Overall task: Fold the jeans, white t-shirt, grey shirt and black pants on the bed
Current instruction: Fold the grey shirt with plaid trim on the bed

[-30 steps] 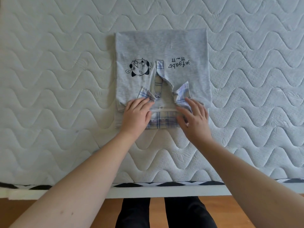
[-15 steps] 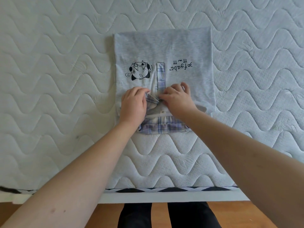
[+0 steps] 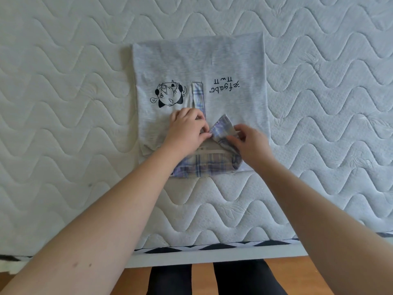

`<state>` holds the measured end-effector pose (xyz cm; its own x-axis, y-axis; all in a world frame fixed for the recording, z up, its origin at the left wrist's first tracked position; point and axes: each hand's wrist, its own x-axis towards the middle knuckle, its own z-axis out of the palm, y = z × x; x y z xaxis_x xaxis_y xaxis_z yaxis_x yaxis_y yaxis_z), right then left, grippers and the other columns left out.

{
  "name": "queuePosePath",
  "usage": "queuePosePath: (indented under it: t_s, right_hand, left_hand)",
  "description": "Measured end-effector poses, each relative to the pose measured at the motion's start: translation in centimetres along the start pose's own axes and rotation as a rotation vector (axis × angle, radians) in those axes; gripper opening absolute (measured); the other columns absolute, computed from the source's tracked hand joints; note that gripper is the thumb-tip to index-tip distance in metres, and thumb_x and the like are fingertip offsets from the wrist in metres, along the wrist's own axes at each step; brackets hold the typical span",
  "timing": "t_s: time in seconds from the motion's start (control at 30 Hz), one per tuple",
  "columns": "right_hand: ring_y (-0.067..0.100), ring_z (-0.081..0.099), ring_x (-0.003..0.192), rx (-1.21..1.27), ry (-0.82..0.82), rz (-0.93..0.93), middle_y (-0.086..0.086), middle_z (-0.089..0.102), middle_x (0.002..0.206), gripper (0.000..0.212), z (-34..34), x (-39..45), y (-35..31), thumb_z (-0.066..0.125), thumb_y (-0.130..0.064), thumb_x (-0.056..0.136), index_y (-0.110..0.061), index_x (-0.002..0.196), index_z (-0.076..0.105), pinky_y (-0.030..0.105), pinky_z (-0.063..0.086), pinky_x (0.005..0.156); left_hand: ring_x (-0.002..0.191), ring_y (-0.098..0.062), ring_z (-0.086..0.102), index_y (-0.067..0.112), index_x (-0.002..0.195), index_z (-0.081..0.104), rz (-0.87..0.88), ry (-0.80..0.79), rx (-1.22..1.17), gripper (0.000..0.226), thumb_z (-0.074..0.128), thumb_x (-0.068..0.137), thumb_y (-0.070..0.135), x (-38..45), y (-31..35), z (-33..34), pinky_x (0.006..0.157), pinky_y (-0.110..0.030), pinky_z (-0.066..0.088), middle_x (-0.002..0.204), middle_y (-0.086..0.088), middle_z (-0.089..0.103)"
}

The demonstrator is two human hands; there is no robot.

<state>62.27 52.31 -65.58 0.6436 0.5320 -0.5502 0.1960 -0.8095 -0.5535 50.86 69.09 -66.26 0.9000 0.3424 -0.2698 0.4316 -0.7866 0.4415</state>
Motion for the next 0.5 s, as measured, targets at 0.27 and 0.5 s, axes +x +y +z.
queuePosePath:
  t_s: [0.27,0.5]
  right_hand:
    - [-0.005,0.065,0.076,0.243,-0.046,0.029,-0.014,0.072,0.089,0.012,-0.9,0.5,-0.1,0.064,-0.027,0.094,-0.034,0.104,0.064,0.011,0.046,0.06]
    - [-0.005,0.058,0.07,0.123,-0.122,0.099,-0.016,0.066,0.079,0.016,-1.1,-1.7,1.9,0.069,-0.037,0.089,-0.03,0.103,0.064,0.013,0.038,0.058]
  left_hand:
    - [0.112,-0.02,0.038,0.036,0.105,0.069,-0.053,-0.144,0.01,0.035,0.063,0.081,0.062,0.8,-0.3,-1.0,0.088,-0.032,0.019,0.103,0.01,0.04]
    - [0.115,-0.024,0.04,0.028,0.083,0.059,-0.166,-0.165,-0.028,0.033,0.043,0.099,0.052,1.9,1.4,-0.2,0.093,-0.038,0.027,0.102,0.006,0.04]
